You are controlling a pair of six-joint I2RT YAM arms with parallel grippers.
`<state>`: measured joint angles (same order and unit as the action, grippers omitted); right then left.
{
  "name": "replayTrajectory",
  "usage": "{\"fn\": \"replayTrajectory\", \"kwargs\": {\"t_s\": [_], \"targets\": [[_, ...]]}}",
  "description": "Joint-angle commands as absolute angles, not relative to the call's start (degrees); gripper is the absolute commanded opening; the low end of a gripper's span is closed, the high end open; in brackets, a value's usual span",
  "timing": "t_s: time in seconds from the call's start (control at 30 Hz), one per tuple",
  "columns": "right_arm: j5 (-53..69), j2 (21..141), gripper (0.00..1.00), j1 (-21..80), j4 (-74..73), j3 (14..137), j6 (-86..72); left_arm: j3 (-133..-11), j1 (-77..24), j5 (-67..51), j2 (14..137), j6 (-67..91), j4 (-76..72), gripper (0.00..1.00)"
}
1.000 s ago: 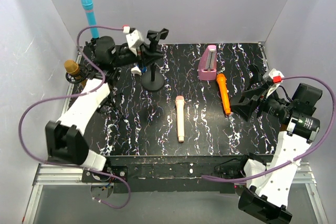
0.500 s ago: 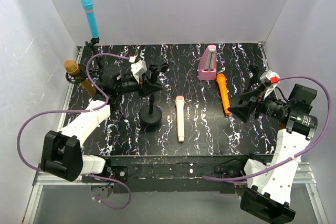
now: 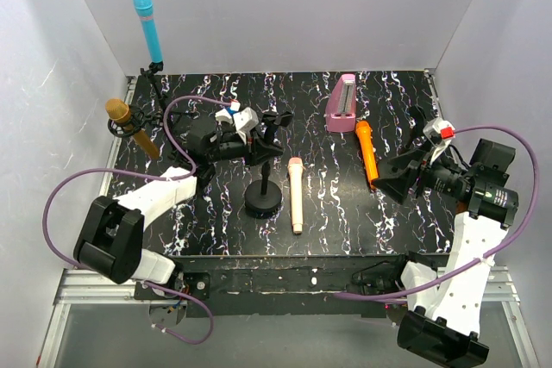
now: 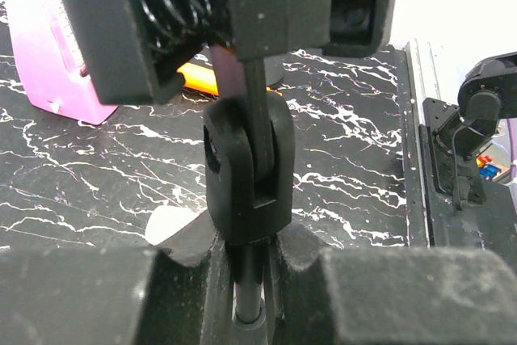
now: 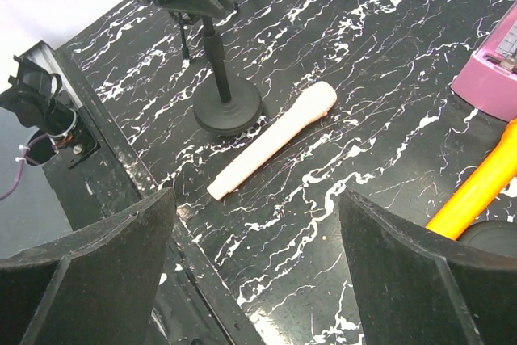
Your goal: Attach the microphones to the stand
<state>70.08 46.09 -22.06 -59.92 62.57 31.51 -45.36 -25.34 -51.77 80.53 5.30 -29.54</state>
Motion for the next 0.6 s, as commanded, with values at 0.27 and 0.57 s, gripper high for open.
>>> {"fn": "replayTrajectory", "kwargs": {"t_s": [0.27, 0.57], "targets": [[70.14, 45.17, 0.89, -20.48, -59.24, 60.82, 31.38, -40.26, -26.63, -45.36, 72.43, -2.37, -23.12, 0.37], [68.12, 45.53, 0.89, -18.37, -59.5, 60.12, 31.81, -36.21, -26.54, -31.31, 57.33, 3.15, -14.17, 0.93]]}}
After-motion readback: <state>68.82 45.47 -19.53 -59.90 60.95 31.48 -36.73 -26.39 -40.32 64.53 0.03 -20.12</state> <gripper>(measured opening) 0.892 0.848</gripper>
